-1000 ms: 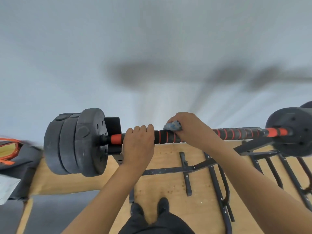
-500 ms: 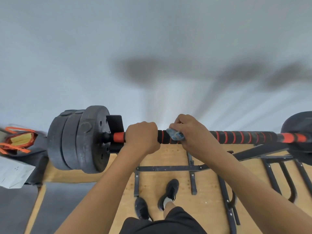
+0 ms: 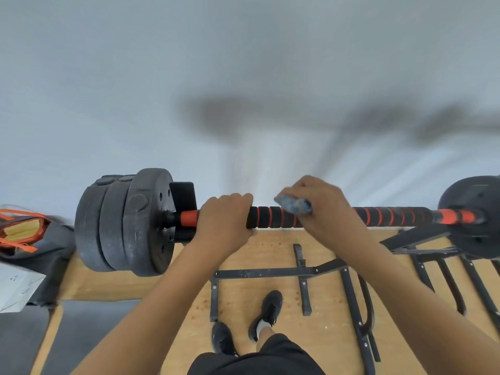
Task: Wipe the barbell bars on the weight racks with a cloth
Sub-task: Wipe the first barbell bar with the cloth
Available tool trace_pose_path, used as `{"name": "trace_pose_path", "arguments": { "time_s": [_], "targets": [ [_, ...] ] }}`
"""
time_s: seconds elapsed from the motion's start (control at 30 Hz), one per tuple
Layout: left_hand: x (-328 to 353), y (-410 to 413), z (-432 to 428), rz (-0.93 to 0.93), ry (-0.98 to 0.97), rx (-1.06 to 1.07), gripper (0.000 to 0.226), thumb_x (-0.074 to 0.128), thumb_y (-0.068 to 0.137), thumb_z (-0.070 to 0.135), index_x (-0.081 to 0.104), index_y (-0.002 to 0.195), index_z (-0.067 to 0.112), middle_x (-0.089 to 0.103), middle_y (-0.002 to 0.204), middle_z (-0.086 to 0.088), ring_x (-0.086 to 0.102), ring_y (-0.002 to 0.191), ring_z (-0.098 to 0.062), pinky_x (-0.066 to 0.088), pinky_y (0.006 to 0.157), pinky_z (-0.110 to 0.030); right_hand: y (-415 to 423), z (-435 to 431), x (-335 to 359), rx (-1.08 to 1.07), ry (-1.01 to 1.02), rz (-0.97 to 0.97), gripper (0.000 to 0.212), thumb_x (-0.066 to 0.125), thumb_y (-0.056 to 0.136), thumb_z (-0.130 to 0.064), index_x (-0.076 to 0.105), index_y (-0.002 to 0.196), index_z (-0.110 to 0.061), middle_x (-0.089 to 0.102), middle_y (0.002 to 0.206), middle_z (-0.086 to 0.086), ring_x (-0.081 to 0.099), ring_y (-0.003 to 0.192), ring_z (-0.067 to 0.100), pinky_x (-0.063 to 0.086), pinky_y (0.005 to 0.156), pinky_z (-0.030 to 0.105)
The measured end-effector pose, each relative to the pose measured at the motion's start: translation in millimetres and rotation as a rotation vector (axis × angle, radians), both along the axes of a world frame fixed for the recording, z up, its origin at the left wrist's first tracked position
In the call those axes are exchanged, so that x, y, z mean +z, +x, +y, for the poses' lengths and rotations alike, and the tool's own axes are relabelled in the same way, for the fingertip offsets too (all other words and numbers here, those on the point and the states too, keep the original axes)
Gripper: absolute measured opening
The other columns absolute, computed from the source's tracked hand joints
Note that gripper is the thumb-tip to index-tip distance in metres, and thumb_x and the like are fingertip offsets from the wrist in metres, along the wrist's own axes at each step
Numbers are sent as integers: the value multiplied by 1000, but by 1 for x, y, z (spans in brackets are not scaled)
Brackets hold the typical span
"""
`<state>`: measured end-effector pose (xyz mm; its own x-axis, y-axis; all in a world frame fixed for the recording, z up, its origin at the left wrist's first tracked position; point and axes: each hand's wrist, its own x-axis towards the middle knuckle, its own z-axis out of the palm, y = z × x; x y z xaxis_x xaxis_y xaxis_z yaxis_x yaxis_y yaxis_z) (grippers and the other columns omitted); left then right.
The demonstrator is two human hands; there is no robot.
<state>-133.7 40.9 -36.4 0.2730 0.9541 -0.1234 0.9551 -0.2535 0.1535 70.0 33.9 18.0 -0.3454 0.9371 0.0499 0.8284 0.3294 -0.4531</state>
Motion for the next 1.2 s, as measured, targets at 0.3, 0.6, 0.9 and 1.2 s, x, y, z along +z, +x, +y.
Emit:
{"name": "trace_pose_path", "arguments": {
  "time_s": [0.3, 0.6, 0.9, 1.2],
  "targets": [
    [-9, 6, 1, 75, 89, -7, 11, 63, 91, 23, 55, 96, 29, 48, 71, 7, 56, 67, -21, 41, 65, -31, -24, 17, -27, 9, -84, -194, 22, 60, 84, -3, 71, 94, -19, 53, 90, -1, 56, 77, 18, 52, 67, 36],
    [6, 3, 41, 10, -519, -64, 22, 78, 82, 25, 64, 96, 16, 66, 77, 2, 61, 64, -18, 52, 64, -31, -27, -2, -20, 29, -16, -267, 36, 67, 84, 1, 69, 116, -16, 52, 107, -4, 48, 99, 15, 55, 71, 38],
    [9, -5, 47, -164, -663, -113, 46, 89, 79, 44, 70, 105, 11, 71, 77, 4, 64, 59, -13, 52, 58, -27, -21, -13, -17, 75, 21, -295, 35, 68, 83, 3, 69, 114, -13, 57, 106, 2, 53, 94, 19, 55, 68, 39],
    [-15, -4, -5, -5, 117, -70, 40, 58, 94, 63, 44, 91, 26, 51, 75, 10, 56, 67, -18, 38, 62, -33, -24, 29, -8, 23, -192, -252, 4, 43, 68, -12, 44, 67, -8, 35, 53, 1, 35, 40, 11, 33, 44, 31]
  ]
}}
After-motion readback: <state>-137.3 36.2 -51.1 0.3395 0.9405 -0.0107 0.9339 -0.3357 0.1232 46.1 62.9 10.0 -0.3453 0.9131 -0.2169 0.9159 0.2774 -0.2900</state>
